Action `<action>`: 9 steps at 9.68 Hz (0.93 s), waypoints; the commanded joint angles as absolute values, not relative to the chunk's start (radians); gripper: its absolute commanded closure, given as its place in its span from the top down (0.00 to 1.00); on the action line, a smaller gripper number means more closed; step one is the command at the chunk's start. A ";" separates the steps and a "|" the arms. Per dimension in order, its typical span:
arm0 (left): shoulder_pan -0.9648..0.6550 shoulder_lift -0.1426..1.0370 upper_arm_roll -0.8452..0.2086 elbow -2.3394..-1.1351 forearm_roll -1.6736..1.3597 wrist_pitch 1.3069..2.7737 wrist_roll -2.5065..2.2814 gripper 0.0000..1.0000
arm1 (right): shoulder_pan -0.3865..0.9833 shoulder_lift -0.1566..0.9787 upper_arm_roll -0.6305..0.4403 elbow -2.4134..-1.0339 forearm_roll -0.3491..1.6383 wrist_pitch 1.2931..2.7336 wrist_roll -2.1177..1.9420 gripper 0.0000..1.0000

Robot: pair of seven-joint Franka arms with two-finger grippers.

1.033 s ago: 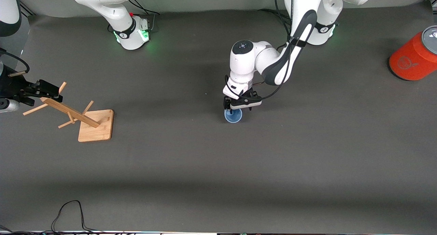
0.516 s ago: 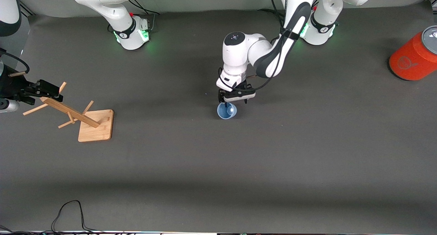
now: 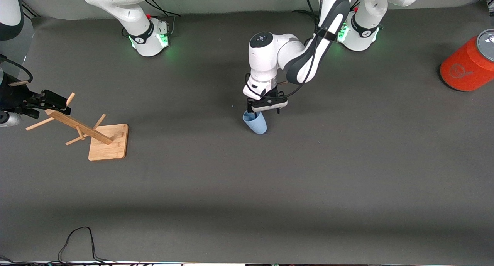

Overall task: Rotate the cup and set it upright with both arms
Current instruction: 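Set the upright cup on the table and open the left gripper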

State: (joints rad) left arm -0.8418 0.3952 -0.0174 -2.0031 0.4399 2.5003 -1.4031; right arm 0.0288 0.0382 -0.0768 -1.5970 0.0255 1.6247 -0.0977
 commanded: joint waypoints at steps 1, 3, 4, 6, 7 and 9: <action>-0.844 0.370 -0.006 -2.017 0.457 2.479 -1.413 1.00 | 0.040 0.018 -0.083 -1.605 0.015 1.603 -0.072 1.00; -0.822 0.365 -0.006 -2.017 0.457 2.476 -1.379 1.00 | 0.038 0.018 -0.083 -1.605 0.015 1.603 -0.075 1.00; -0.810 0.362 -0.006 -2.017 0.457 2.476 -1.376 1.00 | 0.040 0.018 -0.083 -1.605 0.015 1.601 -0.074 1.00; -0.802 0.368 -0.006 -2.008 0.457 2.479 -1.377 1.00 | 0.040 0.018 -0.083 -1.605 0.014 1.601 -0.075 1.00; -0.805 0.368 -0.008 -2.008 0.456 2.480 -1.390 1.00 | 0.040 0.018 -0.083 -1.605 0.014 1.601 -0.075 1.00; -0.810 0.376 -0.009 -2.000 0.451 2.488 -1.396 1.00 | 0.040 0.020 -0.083 -1.605 0.003 1.603 -0.078 1.00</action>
